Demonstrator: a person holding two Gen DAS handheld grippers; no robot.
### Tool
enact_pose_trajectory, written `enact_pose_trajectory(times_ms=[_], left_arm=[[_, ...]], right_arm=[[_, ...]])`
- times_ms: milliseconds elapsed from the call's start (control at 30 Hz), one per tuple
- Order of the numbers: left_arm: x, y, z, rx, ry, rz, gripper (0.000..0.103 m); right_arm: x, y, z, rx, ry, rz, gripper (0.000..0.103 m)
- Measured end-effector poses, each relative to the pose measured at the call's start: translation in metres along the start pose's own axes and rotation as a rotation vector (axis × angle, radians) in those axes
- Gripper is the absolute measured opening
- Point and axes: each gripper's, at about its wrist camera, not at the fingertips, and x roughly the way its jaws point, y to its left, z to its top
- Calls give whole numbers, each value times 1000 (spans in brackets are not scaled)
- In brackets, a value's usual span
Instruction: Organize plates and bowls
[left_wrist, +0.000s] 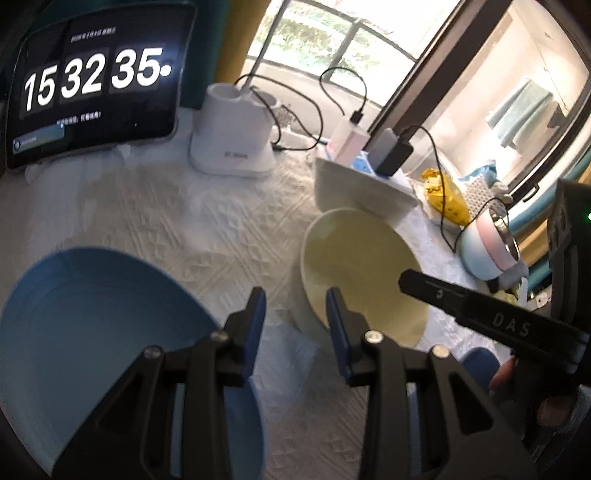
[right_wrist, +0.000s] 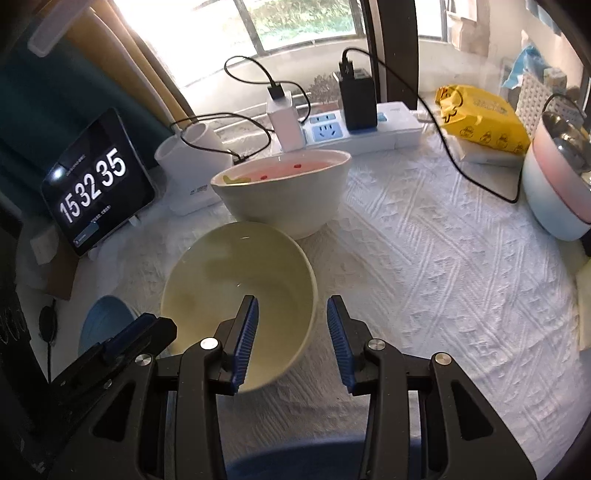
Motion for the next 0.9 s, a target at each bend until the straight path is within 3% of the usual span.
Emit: enact_pose_trajectory(times_ms=[333, 600, 900], left_arm=[[14, -5, 7, 22, 19, -8, 35], [30, -8, 6, 49, 55, 2, 35], [34, -13, 5, 63, 64, 19, 29]], right_arm=[[29, 0, -1, 26, 66, -24, 40], [47, -4, -7, 59, 104, 18, 40], [46, 0, -5, 16, 75, -29, 18]])
